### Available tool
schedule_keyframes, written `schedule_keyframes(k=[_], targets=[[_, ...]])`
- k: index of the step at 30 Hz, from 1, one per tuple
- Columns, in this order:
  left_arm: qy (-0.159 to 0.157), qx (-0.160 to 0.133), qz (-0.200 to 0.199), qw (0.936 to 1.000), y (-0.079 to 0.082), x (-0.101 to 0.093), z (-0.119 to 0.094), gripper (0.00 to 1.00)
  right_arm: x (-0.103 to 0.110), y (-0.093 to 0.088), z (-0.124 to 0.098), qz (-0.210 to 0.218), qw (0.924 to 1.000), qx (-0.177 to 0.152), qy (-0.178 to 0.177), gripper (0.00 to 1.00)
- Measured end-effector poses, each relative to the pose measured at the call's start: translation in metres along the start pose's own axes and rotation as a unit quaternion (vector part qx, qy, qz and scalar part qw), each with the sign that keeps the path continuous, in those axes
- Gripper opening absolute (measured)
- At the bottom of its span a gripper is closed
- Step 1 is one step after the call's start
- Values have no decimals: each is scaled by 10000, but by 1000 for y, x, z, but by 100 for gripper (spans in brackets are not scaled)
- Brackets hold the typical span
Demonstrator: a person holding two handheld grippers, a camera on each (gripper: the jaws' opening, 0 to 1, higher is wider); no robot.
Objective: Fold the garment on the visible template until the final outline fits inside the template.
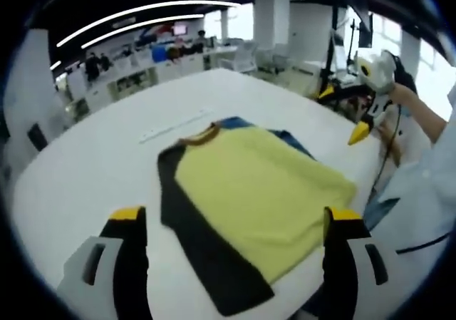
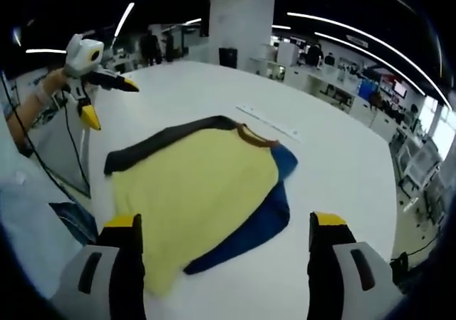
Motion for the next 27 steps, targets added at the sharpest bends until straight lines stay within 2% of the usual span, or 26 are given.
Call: schedule_keyframes(k=[9,19,24,27], targets=[[-27,33,65,10000,6,2,5,100,-9,-24,0,234,9994,157,-222,91],[-110,76,110,9999,11,3,12,100,-14,-47,0,509,9972,336,-437,82],[-134,64,138,9998,12,2,13,100,-4,-58,6,653,9964,436,-311,72],[-145,43,134,9998,13,0,12,100,3,-66,10,713,9958,538,-214,60]])
Point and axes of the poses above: the point that each gripper's makers call its tool centre point, and the gripper's own axes: z roughly forward along the fingers, x roughly to its left, y roughly out of its top, the point moved 4 cm from there along -z, roughly backward along the fingers, and after that the axes turned 1 degree about -y, right-handed, at the moved point
